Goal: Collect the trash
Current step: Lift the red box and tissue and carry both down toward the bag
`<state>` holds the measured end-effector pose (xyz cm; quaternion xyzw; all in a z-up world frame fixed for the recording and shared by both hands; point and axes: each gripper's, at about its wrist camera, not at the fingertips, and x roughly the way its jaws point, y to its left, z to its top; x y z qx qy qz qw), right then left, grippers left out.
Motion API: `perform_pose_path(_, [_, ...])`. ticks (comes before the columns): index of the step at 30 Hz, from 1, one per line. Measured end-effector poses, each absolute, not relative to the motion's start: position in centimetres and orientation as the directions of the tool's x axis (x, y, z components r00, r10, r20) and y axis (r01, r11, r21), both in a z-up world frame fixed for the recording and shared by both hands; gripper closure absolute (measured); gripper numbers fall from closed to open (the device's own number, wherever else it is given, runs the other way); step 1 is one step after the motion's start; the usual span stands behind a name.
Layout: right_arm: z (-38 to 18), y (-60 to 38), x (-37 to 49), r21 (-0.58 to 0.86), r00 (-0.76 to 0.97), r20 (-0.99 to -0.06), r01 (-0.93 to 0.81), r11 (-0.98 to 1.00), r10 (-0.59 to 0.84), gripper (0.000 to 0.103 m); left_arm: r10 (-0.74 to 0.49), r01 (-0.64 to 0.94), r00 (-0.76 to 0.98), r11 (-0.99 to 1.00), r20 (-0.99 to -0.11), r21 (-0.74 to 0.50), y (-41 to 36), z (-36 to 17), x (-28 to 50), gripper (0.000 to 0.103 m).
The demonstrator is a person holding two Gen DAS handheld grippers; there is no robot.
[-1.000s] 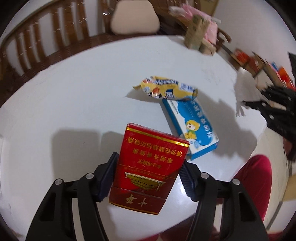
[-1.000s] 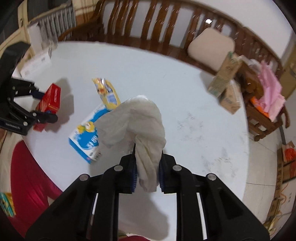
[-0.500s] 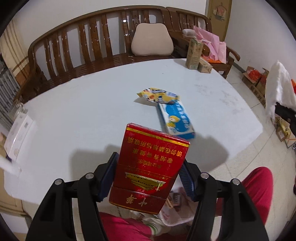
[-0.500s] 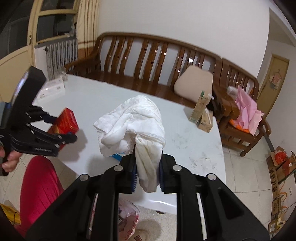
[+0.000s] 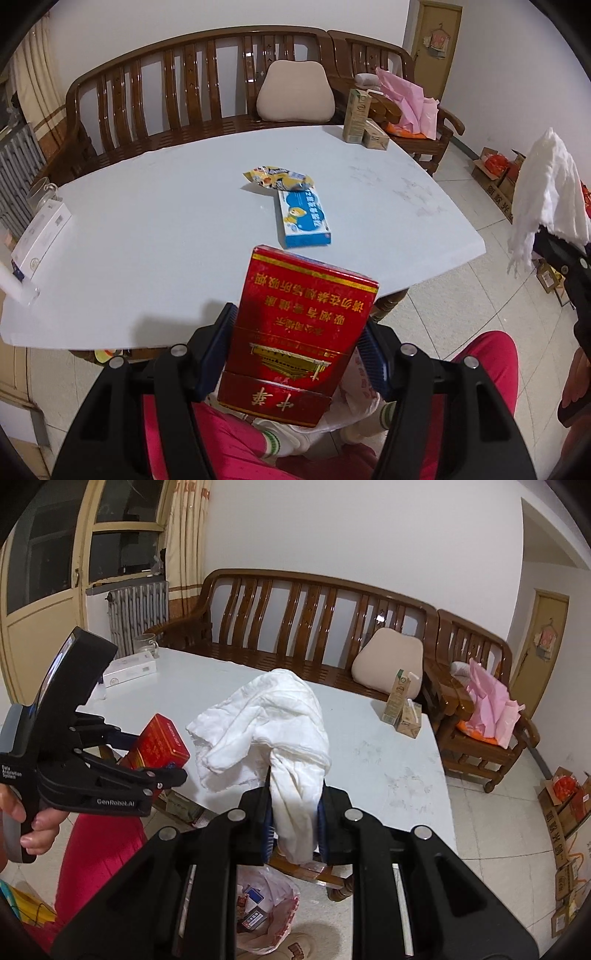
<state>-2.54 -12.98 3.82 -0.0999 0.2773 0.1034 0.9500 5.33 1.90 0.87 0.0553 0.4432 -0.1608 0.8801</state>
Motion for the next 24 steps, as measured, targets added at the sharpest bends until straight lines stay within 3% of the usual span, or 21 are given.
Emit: perform_pose_path(24, [-0.5,-11.4,-7.1,-0.124,0.788,-0.597,-0.279,0.952,0.153,0.085,-0.262,0.353,0.494,0.932,-0.829,-0.084,0.2,-3.6,0.4,0.042])
